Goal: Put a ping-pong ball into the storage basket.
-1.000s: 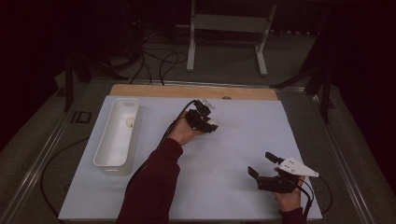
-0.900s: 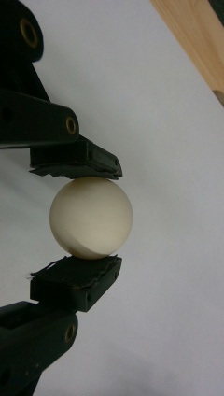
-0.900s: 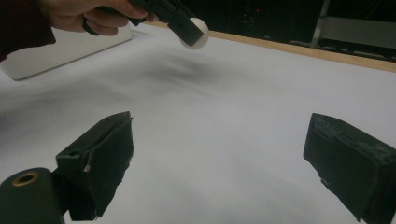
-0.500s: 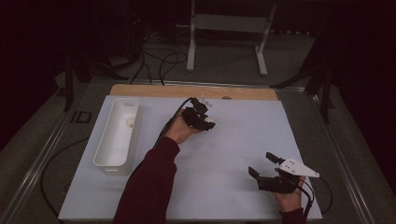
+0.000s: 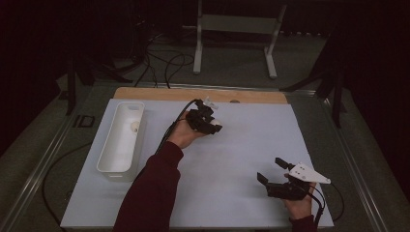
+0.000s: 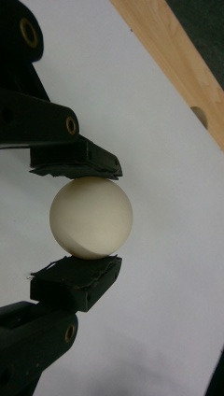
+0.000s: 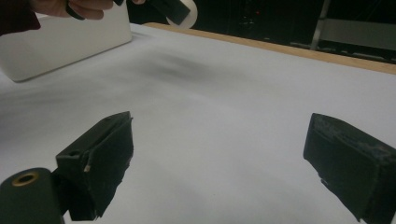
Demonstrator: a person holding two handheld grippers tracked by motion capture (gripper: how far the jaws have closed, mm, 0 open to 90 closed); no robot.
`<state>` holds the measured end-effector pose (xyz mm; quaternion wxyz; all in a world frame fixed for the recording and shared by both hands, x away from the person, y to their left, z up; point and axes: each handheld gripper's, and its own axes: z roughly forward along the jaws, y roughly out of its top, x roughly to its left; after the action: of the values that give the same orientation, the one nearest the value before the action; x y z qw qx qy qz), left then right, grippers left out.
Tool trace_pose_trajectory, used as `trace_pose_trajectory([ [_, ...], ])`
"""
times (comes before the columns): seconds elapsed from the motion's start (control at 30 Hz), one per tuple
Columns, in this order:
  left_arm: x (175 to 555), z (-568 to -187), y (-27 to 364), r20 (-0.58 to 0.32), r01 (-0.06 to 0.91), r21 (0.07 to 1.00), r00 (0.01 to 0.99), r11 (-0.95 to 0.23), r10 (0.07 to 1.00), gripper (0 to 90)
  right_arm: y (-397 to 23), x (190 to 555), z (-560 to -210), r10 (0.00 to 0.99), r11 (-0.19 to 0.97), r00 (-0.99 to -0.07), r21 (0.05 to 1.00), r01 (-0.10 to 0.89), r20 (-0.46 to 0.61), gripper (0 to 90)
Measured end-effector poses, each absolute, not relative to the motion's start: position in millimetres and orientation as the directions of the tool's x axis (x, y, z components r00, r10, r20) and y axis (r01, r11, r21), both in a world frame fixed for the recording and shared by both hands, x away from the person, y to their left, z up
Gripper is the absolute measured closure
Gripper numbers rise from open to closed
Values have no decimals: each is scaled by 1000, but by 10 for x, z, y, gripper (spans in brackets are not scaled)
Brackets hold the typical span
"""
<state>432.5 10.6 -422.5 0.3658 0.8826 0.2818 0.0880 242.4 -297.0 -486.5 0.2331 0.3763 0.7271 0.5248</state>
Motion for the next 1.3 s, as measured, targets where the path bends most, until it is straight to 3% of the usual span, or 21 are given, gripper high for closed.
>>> trace_pose_trajectory([
  [1.3,4234,-3936,269,-26,404,726,825,-557,564,516,-2963,2423,-4868,791,167,-609,938,303,56,81],
])
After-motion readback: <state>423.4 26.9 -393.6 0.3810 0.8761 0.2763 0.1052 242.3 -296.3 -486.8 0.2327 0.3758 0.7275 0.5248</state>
